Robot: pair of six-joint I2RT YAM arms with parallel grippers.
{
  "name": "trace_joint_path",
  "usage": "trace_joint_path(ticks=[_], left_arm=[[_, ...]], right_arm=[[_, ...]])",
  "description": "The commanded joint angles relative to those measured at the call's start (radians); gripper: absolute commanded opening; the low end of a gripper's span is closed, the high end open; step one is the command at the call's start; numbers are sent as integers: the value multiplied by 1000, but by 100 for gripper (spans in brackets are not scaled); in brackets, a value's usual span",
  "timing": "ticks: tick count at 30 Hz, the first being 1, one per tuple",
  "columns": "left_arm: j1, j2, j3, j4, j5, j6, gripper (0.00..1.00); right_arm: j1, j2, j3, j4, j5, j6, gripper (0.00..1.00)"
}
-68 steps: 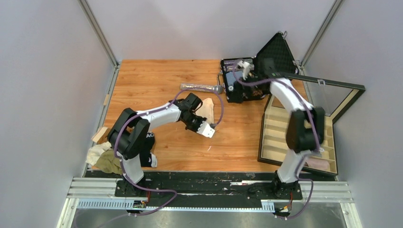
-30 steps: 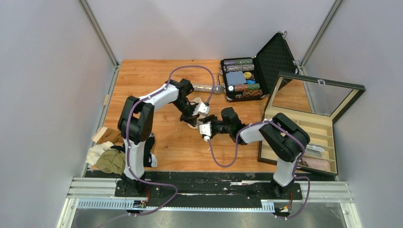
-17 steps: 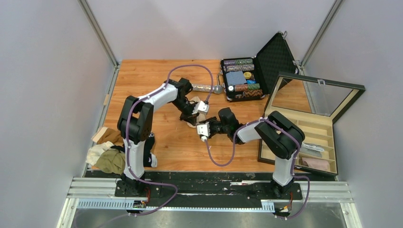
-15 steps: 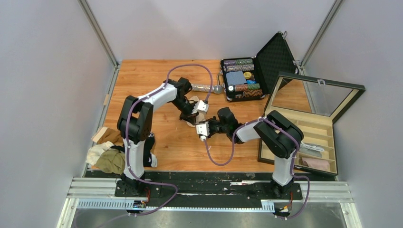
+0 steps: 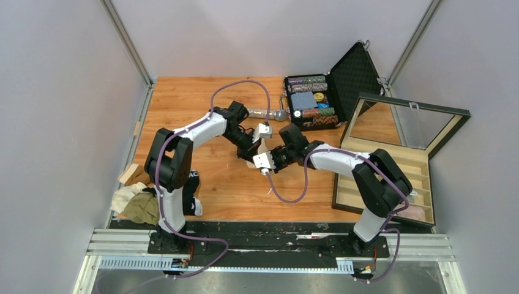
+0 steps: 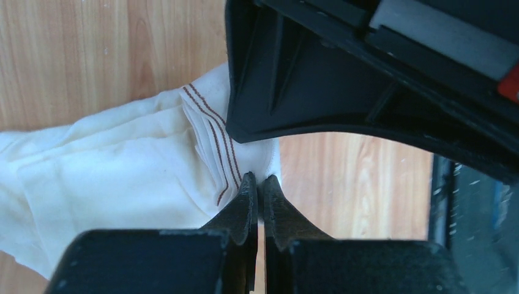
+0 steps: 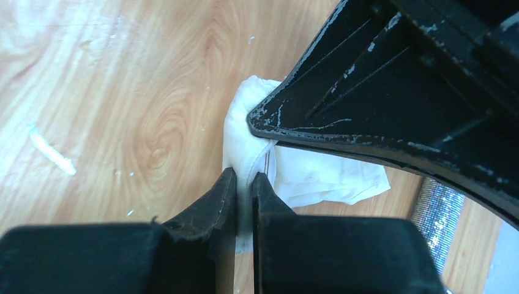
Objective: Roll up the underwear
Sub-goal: Roll the underwear to the center of the board.
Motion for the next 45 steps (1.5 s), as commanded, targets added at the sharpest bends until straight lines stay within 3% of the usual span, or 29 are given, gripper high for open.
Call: trace_joint_path(ticks=[1, 8, 16, 22, 26, 27, 30, 37, 45], left_arm=[[24, -47, -65, 58, -29, -331, 0], [26, -96, -230, 155, 45, -600, 0], [26, -136, -401, 318, 68, -808, 0], [37, -161, -490, 388, 10, -909, 0], [58, -210, -521, 402, -142, -993, 18], [66, -229, -520, 400, -164, -1029, 26], [133, -265, -506, 386, -205, -1099, 37], [198, -493, -454, 341, -367, -1038, 43], [167, -718, -471, 430, -554, -756, 47]], right_arm=[[-35, -29, 130, -520, -52, -112, 0], [-36, 128, 344, -897, -79, -130, 0], [-28, 301, 545, -1139, -175, -163, 0], [-25, 449, 690, -1306, -188, -201, 0], [-11, 538, 750, -1362, -176, -197, 0], [-11, 561, 769, -1373, -180, -192, 0], [-9, 661, 868, -1451, -191, -176, 0], [-7, 883, 1057, -1474, -192, 23, 0], [-2, 1049, 1237, -1475, -168, 246, 0]])
